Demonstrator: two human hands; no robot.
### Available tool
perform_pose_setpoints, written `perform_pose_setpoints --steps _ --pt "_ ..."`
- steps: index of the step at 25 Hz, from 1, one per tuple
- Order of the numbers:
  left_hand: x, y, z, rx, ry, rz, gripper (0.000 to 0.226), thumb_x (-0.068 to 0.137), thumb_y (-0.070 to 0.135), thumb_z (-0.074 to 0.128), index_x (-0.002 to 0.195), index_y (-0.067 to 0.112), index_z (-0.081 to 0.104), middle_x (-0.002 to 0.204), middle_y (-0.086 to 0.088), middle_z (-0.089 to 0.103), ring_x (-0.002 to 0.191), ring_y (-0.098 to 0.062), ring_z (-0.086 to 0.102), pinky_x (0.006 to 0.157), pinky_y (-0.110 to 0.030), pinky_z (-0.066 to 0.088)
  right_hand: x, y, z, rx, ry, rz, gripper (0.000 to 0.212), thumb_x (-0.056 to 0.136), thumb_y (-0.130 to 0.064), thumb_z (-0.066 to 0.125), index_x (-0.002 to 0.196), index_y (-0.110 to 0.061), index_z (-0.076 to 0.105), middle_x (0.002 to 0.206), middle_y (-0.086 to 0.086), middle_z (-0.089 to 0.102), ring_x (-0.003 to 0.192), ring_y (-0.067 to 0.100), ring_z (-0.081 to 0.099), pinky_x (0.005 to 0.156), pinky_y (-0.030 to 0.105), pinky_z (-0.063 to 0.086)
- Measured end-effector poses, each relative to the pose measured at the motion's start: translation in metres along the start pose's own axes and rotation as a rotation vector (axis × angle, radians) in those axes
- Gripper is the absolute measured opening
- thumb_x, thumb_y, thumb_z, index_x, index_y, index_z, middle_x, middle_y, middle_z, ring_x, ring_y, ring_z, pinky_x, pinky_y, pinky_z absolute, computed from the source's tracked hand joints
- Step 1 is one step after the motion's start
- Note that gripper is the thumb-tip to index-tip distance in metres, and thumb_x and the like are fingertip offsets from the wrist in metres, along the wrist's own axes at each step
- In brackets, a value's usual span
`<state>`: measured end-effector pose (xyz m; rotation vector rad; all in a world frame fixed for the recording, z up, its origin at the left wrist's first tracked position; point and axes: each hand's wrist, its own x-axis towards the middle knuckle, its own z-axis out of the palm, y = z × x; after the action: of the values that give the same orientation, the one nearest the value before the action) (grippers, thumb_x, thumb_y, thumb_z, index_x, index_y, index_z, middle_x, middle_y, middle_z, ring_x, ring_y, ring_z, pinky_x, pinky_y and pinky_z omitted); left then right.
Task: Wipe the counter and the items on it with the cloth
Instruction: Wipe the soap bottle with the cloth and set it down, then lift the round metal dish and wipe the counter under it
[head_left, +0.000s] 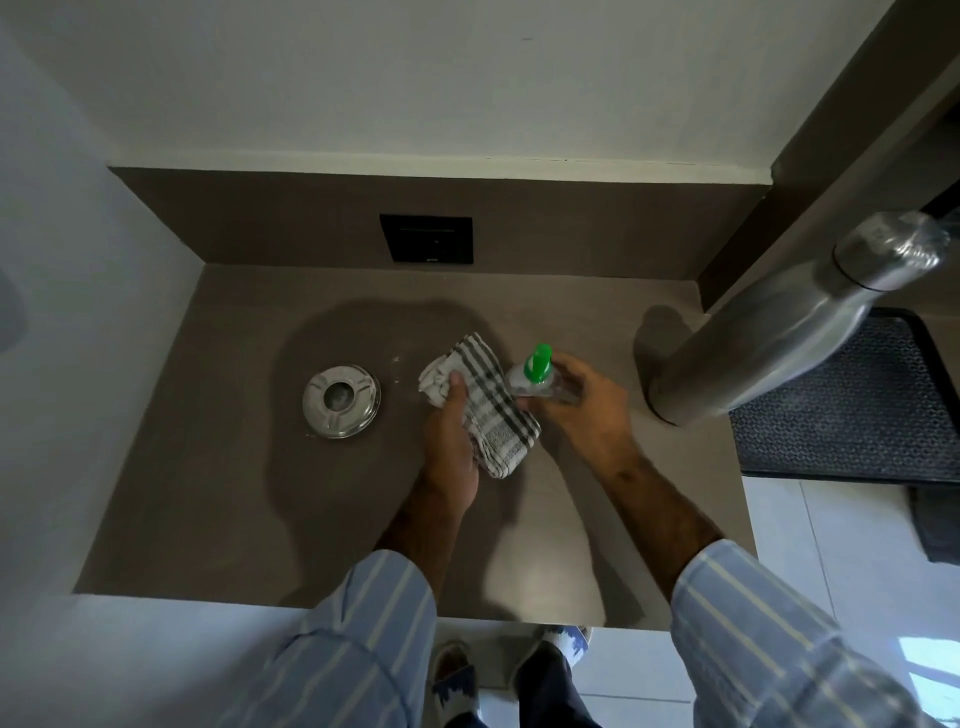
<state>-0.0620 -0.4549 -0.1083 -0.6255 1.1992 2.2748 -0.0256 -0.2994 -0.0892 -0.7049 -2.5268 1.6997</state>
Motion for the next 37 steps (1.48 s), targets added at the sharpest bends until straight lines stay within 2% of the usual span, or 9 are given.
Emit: perform_pose_setpoints --steps 7,11,16,21,23,26,29,34,37 --pt "0.002 -0.011 -0.005 0.030 0.065 0.063 0.028 0.101 0.038 0.055 0.119 0.022 0.070 0.123 -0.010 0.076 0.115 -0.027 0.071 0.108 -0.054 0.049 -0.011 0.000 0.002 -0.021 -0.003 0.012 0.068 0.076 -0.015 0.090 0.138 -0.022 0.064 0.124 -0.016 0.066 0.103 -0.012 0.057 0.081 -0.011 0.041" --pt "-0.002 -0.006 -0.002 0.045 0.090 0.061 0.025 0.102 0.036 0.054 0.117 0.022 0.069 0.131 -0.016 0.070 0.114 -0.029 0.071 0.105 -0.052 0.051 -0.016 -0.005 0.000 -0.039 -0.022 0.035 0.081 0.073 -0.018 0.093 0.145 -0.021 0.056 0.138 -0.005 0.066 0.120 0.006 0.059 0.108 0.030 0.052" --pt "-0.034 0.050 -0.048 0.036 0.251 0.375 0.047 0.095 0.045 0.062 0.137 0.022 0.060 0.132 -0.006 0.071 0.119 -0.025 0.070 0.102 -0.047 0.055 -0.071 0.024 0.017 0.007 0.177 0.194 0.035 0.073 -0.054 0.080 0.089 -0.027 0.064 0.082 -0.004 0.068 0.077 0.016 0.065 0.067 0.026 0.056" --pt "-0.034 0.134 -0.124 0.308 0.570 0.714 0.029 0.095 0.046 0.060 0.122 0.038 0.067 0.123 0.016 0.074 0.117 -0.008 0.069 0.094 -0.022 0.056 -0.079 0.023 0.090 0.033 -0.054 0.110 0.032 0.091 -0.041 0.070 0.064 -0.027 0.062 0.061 0.001 0.067 0.057 0.004 0.058 0.061 0.036 0.055" --pt "0.001 0.155 -0.144 0.668 0.654 0.709 0.040 0.100 0.037 0.054 0.136 0.021 0.061 0.140 -0.002 0.065 0.131 -0.018 0.059 0.110 -0.025 0.043 -0.062 -0.001 0.131 0.156 -0.179 0.200 0.020 0.094 -0.035 0.073 0.074 -0.033 0.071 0.078 0.005 0.080 0.073 0.016 0.076 0.076 0.043 0.064" --pt "0.049 0.158 -0.148 1.107 0.427 0.558 0.045 0.101 0.035 0.053 0.139 0.011 0.058 0.143 -0.014 0.061 0.133 -0.028 0.055 0.118 -0.041 0.038 -0.029 -0.038 0.182 0.495 -0.220 0.431 0.018 0.103 -0.027 0.063 0.087 -0.026 0.071 0.095 0.012 0.075 0.097 0.030 0.074 0.080 0.036 0.064" --pt "0.059 0.148 -0.136 1.086 0.239 0.437 0.048 0.096 0.042 0.057 0.135 0.014 0.062 0.141 -0.008 0.064 0.134 -0.026 0.056 0.118 -0.045 0.037 -0.005 -0.065 0.206 0.637 -0.173 0.578 0.036 0.110 -0.037 0.044 0.117 -0.015 0.071 0.122 0.016 0.072 0.114 0.032 0.071 0.073 0.034 0.064" --pt "0.027 0.125 -0.123 1.066 0.387 0.396 0.046 0.095 0.048 0.053 0.128 0.019 0.068 0.130 -0.006 0.071 0.124 -0.027 0.064 0.111 -0.044 0.046 -0.020 -0.089 0.229 0.902 -0.151 0.695 0.051 0.107 -0.051 0.042 0.138 -0.016 0.064 0.130 0.016 0.072 0.107 0.029 0.073 0.085 0.046 0.064" --pt "0.008 0.115 -0.107 1.005 0.347 0.510 0.039 0.098 0.043 0.052 0.124 0.021 0.071 0.126 0.000 0.074 0.122 -0.018 0.066 0.110 -0.038 0.048 -0.025 -0.094 0.234 1.075 -0.065 0.730 0.051 0.108 -0.044 0.045 0.143 -0.010 0.061 0.140 0.015 0.067 0.124 0.028 0.067 0.111 0.044 0.051"
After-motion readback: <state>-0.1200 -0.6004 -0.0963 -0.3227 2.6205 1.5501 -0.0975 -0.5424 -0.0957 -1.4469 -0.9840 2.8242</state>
